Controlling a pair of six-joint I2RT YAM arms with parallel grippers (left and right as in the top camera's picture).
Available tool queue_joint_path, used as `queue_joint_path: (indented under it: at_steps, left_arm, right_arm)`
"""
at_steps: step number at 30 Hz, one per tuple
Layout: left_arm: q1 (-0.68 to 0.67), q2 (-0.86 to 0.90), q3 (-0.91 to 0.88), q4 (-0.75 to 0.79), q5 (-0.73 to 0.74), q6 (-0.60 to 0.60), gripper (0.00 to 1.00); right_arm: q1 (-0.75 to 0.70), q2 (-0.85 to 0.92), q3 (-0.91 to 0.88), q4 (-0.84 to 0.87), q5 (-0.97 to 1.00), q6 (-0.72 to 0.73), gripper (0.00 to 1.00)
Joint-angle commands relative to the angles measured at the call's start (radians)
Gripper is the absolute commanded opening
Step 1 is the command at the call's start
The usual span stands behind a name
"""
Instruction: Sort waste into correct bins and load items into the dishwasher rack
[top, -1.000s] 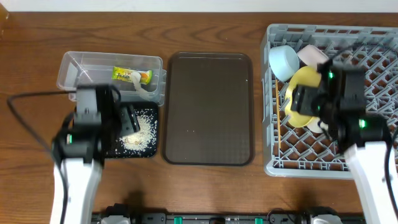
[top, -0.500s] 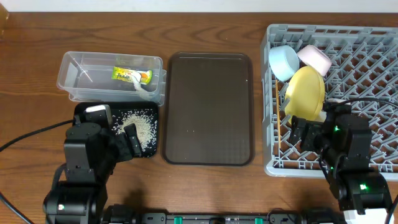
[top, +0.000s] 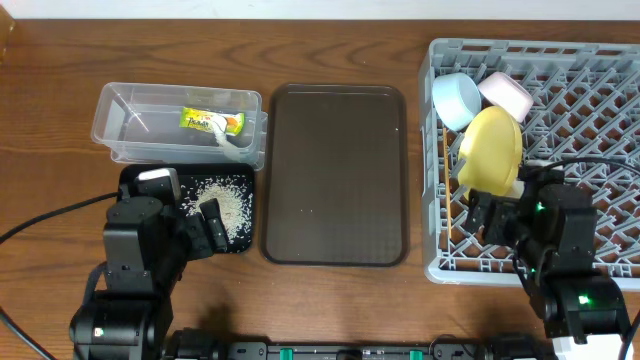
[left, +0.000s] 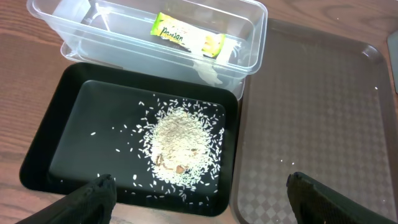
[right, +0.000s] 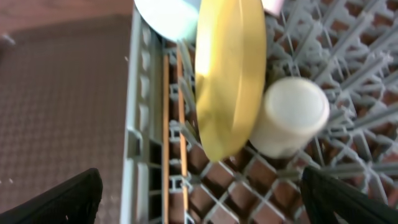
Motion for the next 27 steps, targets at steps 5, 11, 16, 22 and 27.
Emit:
queue_joint_path:
  at_steps: [5, 11, 16, 22, 27]
  left_arm:
    - [-0.002, -0.001, -0.008, 0.003, -0.005, -0.001, 0.9]
    - [-0.002, -0.001, -0.008, 0.003, -0.005, -0.001, 0.9]
    - [-0.002, -0.001, -0.008, 0.003, -0.005, -0.001, 0.9]
    - [-0.002, -0.001, -0.008, 0.003, -0.005, -0.001, 0.91]
    - [-0.002, -0.001, -0.008, 0.003, -0.005, -0.001, 0.9]
  right_arm:
    - [-0.014, -0.038, -0.013, 0.014, 0.048, -0.026, 0.99]
    - [-0.014, -0.214, -0.081, 0.121, 0.048, -0.161, 0.99]
    - [-0.014, -0.417, -0.205, 0.179, 0.043, -0.161, 0.99]
    - [-0.014, -0.621, -0.371, 0.327, 0.051, -0.173, 0.99]
    - [-0.035, -0.719, -0.516, 0.521, 0.048, -0.178, 0.99]
